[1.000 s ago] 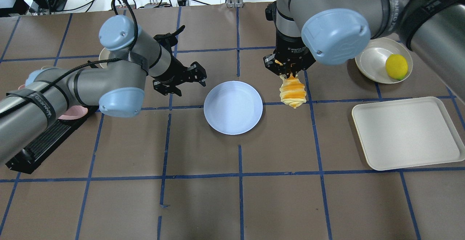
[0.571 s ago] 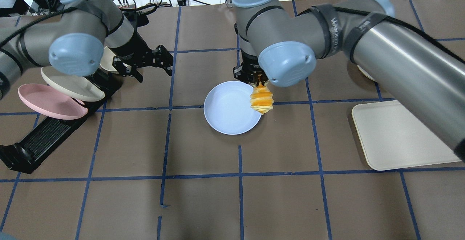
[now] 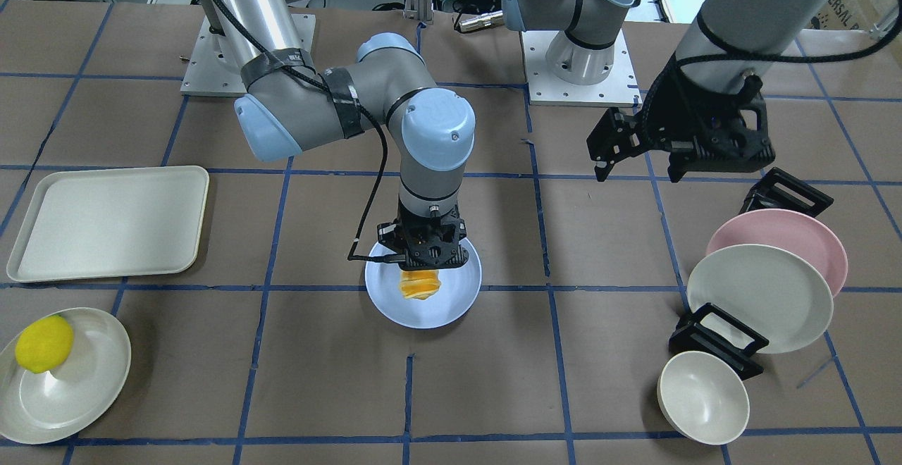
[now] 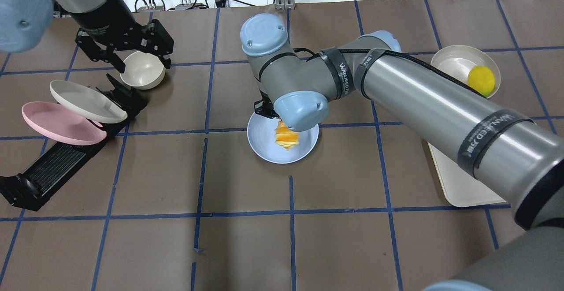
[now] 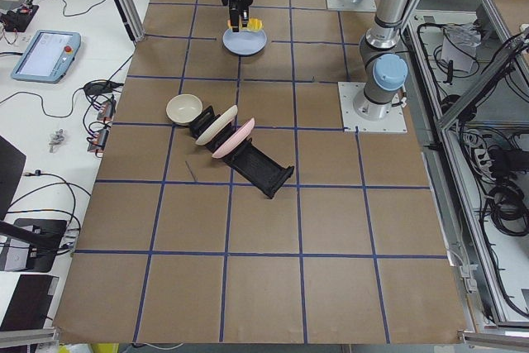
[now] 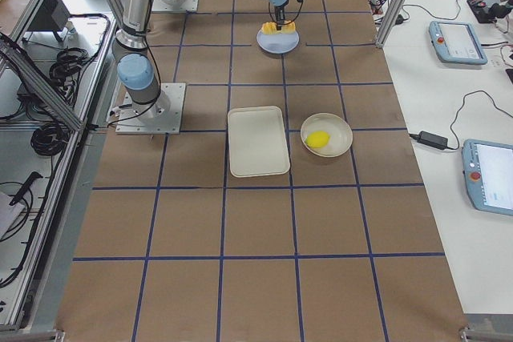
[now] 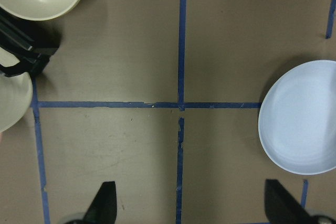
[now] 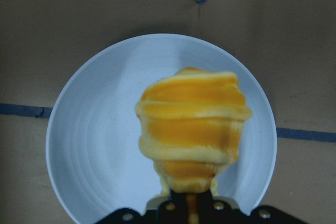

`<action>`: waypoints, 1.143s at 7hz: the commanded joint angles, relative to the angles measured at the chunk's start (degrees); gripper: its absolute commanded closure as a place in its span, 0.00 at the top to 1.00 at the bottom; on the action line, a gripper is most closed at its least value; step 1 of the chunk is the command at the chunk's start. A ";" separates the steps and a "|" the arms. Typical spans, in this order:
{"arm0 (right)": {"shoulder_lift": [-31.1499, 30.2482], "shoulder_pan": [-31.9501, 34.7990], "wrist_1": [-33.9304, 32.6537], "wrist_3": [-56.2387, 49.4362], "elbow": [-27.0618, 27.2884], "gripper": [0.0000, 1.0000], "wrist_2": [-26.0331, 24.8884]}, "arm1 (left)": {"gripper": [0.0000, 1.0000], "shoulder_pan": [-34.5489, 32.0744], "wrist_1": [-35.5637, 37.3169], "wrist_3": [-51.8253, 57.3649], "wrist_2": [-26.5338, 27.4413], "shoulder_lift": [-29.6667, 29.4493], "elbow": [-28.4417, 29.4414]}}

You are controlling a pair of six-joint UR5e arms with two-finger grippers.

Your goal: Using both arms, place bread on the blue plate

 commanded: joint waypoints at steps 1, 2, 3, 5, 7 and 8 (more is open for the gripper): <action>0.88 0.11 -1.32 -0.55 0.17 0.17 -0.10 | 1.00 -0.14 -3.33 -4.78 0.37 1.57 0.11; 0.97 0.11 -1.32 0.50 0.09 0.85 0.42 | 1.00 -0.23 -3.52 -7.70 0.28 0.35 -0.41; 1.32 0.11 -1.32 1.12 0.09 1.00 0.34 | 1.00 -0.32 -3.61 -7.99 0.28 0.08 -0.77; 1.32 0.02 -1.24 0.86 0.17 1.00 -0.01 | 1.00 -0.23 -3.26 -7.55 0.28 0.07 -0.77; -0.51 -1.81 -1.15 -2.19 -0.78 1.00 0.34 | 1.00 -0.23 -3.09 -7.46 -0.50 2.43 -0.60; -4.35 -4.43 -0.10 -6.04 -0.53 1.00 -0.01 | 1.00 -0.32 -3.17 -7.46 -0.25 1.84 -0.77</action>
